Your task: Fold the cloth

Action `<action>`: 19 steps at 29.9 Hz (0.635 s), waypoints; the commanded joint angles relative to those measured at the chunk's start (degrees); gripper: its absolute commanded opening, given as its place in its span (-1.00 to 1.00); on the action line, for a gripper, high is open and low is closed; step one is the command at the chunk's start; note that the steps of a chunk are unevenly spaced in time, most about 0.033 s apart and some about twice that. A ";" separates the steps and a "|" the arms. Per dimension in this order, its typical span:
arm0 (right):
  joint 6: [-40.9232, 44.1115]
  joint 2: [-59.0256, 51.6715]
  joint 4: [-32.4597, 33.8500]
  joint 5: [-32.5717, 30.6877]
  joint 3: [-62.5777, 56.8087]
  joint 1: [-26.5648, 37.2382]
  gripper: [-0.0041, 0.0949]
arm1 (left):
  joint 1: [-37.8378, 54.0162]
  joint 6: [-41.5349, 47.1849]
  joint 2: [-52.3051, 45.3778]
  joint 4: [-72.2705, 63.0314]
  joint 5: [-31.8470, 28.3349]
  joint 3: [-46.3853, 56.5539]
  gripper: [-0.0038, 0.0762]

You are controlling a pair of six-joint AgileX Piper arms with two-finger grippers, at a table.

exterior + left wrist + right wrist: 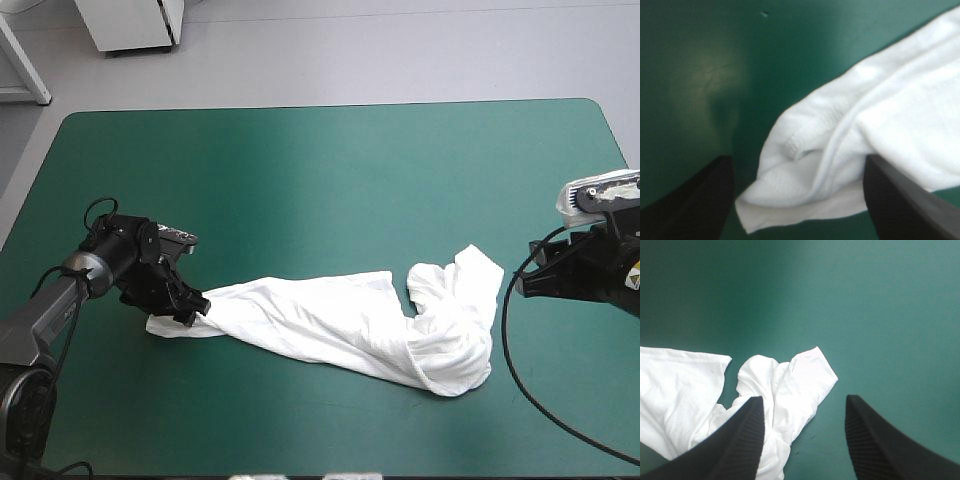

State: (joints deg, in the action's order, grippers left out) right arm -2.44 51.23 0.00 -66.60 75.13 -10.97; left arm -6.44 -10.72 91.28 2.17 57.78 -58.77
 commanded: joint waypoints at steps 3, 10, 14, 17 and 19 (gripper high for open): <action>-0.70 2.43 4.42 2.88 -1.02 0.02 0.04 | 0.09 -0.66 0.69 -3.55 -0.55 -1.10 0.17; 2.44 11.26 7.94 8.33 -1.25 0.02 0.04 | 0.09 -0.41 4.30 -4.16 -0.54 -1.10 -0.42; 4.79 17.89 10.26 10.80 -1.25 0.02 0.04 | 0.09 0.73 5.41 -4.16 -0.98 -1.10 -0.81; 5.07 23.10 10.38 11.70 -1.25 0.02 0.04 | 0.09 0.73 5.80 -4.16 -0.98 -1.10 -0.92; 5.74 26.68 10.38 12.35 -1.25 0.02 0.04 | 0.09 0.73 5.80 -4.29 -0.98 -1.10 -0.92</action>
State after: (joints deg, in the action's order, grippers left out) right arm 2.50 75.23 8.91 -57.70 72.73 -10.97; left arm -6.24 -10.77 96.05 -3.31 59.98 -60.32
